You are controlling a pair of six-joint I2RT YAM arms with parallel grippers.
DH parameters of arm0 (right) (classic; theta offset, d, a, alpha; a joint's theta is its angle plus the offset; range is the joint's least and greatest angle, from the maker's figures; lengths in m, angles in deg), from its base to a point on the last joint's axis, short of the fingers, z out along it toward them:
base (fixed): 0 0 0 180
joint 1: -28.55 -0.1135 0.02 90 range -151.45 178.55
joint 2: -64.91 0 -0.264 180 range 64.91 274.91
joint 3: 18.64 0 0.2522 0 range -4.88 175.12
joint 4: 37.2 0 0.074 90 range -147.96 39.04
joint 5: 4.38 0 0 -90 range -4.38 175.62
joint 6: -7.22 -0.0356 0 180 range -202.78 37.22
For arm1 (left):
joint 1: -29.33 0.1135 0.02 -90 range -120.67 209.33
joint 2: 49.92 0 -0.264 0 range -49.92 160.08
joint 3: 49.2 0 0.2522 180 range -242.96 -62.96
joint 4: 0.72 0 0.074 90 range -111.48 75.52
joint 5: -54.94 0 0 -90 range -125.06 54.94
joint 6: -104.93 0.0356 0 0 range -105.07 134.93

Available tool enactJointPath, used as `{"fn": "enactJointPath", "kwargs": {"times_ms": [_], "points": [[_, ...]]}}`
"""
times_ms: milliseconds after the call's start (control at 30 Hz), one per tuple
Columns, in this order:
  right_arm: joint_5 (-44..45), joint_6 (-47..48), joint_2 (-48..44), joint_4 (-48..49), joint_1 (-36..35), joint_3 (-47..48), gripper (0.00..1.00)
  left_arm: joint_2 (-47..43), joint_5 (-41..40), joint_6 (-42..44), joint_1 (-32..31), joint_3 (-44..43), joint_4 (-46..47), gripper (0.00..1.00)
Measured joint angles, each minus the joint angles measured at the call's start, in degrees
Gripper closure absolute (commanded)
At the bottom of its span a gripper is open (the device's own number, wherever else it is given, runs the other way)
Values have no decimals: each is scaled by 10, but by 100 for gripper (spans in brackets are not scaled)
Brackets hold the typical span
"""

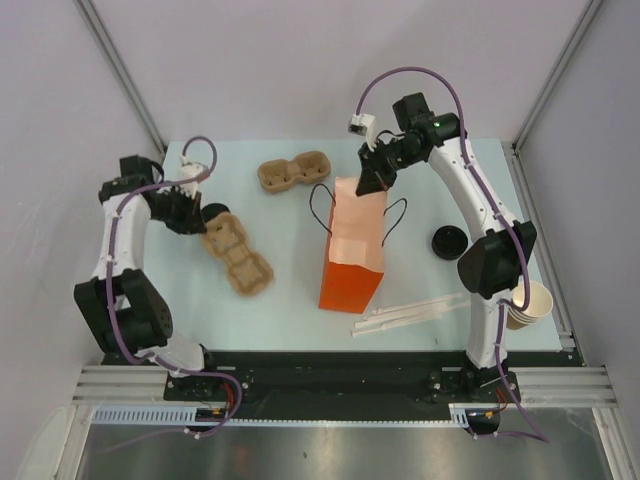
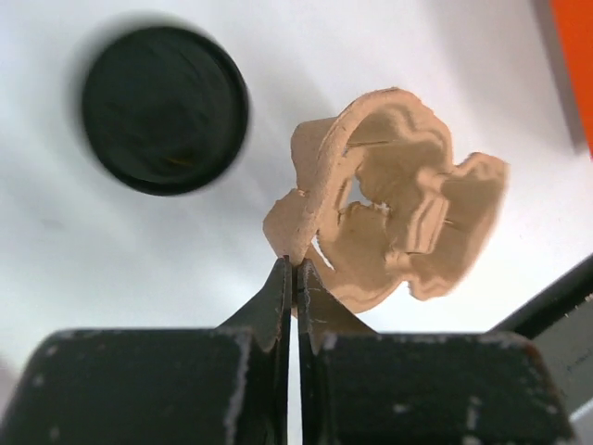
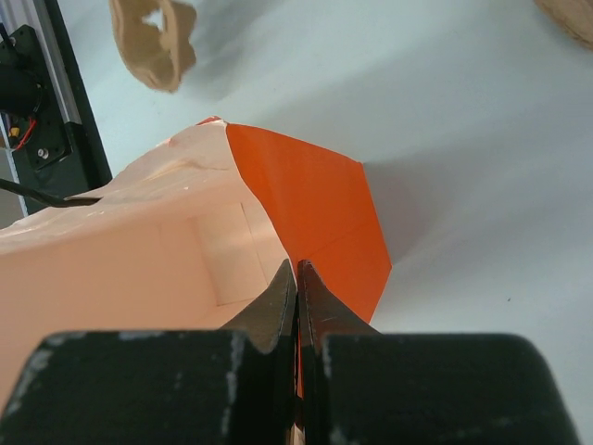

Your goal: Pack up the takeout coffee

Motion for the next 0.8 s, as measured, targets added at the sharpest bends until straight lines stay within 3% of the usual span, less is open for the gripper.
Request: {"fn": "enactJointPath", "kwargs": {"times_ms": [267, 467, 600, 800], "points": [[1, -4, -20, 3, -10, -17, 100, -34, 26, -22, 0, -276, -76, 100], [9, -10, -35, 7, -23, -31, 100, -45, 85, -88, -1, -442, -67, 100], [20, -17, -40, 11, -29, -35, 100, -78, 114, -156, -20, -473, 3, 100], [36, -27, -48, 20, -39, -41, 100, -120, 134, -243, -97, -494, 111, 100]]}}
